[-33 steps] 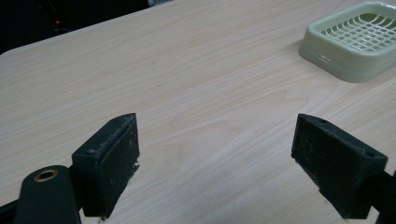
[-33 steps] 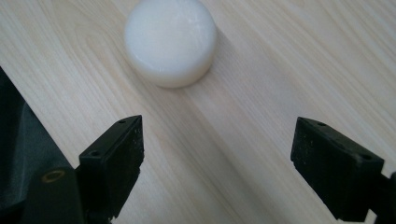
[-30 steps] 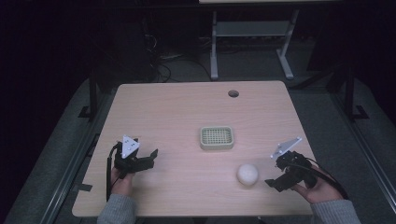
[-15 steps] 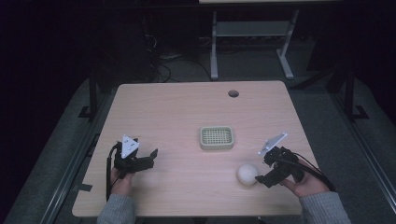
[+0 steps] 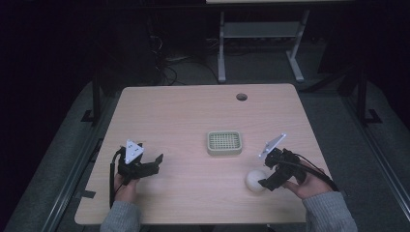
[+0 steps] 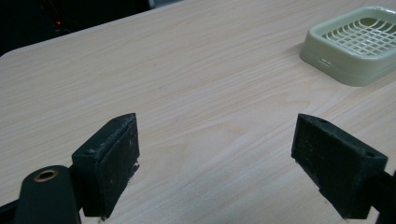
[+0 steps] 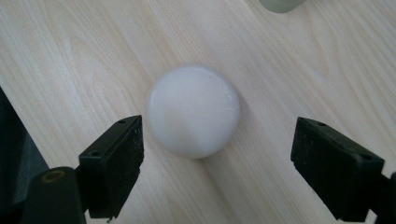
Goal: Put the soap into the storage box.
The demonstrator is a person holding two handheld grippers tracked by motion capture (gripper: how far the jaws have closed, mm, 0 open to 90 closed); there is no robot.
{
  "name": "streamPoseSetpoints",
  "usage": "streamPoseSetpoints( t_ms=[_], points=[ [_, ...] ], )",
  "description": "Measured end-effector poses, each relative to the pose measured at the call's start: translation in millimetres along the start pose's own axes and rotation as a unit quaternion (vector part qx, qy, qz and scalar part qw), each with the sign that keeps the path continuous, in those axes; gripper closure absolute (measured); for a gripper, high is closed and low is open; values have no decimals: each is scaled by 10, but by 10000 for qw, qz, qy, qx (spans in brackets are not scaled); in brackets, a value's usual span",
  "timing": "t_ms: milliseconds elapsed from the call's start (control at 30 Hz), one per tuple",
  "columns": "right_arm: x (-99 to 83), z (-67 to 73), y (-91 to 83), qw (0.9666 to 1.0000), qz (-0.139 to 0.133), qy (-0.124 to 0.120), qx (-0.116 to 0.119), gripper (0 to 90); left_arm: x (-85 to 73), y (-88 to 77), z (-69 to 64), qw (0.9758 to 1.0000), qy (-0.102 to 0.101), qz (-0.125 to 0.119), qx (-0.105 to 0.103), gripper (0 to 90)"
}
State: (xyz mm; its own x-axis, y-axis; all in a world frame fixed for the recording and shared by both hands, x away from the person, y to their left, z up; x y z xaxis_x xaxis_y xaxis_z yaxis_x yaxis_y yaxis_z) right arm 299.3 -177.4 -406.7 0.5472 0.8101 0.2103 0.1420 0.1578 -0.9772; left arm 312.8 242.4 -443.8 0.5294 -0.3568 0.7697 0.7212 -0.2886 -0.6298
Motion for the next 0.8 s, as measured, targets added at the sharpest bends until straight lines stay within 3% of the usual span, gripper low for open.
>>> streamPoseSetpoints(
  t_ms=[467,800],
  points=[
    [126,2,71,9999,89,-95,101,162,2,-2,4,10000,-24,-2,-17,148],
    [189,-3,187,9993,310,-139,182,156,1,-3,9,10000,-17,3,-9,148]
  ],
)
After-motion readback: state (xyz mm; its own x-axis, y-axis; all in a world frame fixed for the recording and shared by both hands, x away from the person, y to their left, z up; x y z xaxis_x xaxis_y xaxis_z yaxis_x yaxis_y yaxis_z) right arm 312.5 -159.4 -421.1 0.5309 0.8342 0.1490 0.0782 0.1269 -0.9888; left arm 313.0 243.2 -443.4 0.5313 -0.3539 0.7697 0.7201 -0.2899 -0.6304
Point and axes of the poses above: each handheld gripper's, and its own axes: y roughly forward along the jaws, x roughly out of its top, z roughly to its left, the point moved 2 cm from there along y, roughly forward along the jaws, and after that the axes turned 10 degrees about z, right-handed, at the moved point
